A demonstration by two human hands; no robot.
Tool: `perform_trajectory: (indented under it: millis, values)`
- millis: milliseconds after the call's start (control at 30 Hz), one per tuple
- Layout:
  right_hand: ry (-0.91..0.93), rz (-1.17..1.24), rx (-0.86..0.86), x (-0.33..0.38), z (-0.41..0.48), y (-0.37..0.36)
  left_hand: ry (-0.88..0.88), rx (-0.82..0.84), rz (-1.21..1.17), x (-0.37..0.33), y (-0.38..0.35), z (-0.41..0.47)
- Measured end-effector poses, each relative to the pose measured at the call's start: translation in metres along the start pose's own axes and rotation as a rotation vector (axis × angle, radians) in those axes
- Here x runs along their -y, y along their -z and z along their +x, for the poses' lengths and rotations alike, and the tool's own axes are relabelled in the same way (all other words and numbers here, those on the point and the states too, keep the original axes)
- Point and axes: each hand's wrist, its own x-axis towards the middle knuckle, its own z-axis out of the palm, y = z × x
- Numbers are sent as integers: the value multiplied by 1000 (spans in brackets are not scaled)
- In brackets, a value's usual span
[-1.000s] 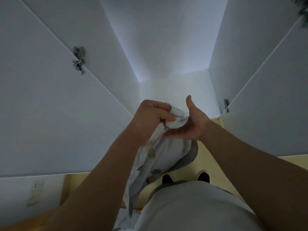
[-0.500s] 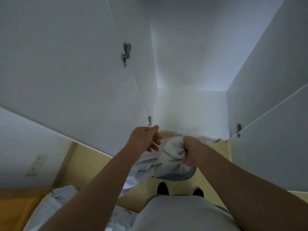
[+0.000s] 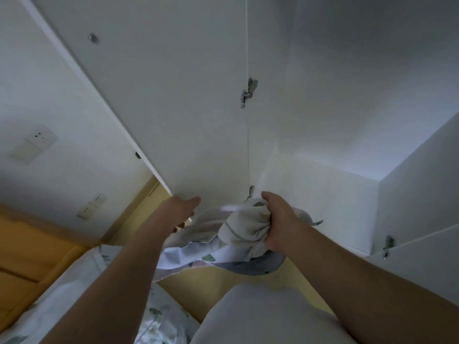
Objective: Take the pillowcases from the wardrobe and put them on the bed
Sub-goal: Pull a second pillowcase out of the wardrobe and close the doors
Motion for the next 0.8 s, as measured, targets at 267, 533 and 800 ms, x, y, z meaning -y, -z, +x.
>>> perform_trajectory:
  millis: [267,533,800]
  values:
    - [-10,-175,90,-13,-18,-7,-282,-420,18,-10,26,-34]
    - [46,-79,69,-35,-19,8,-431,-423,352,-17,23,-43]
    - [104,59,-33,-35,-25,41,-639,-235,616,-53,-33,-73]
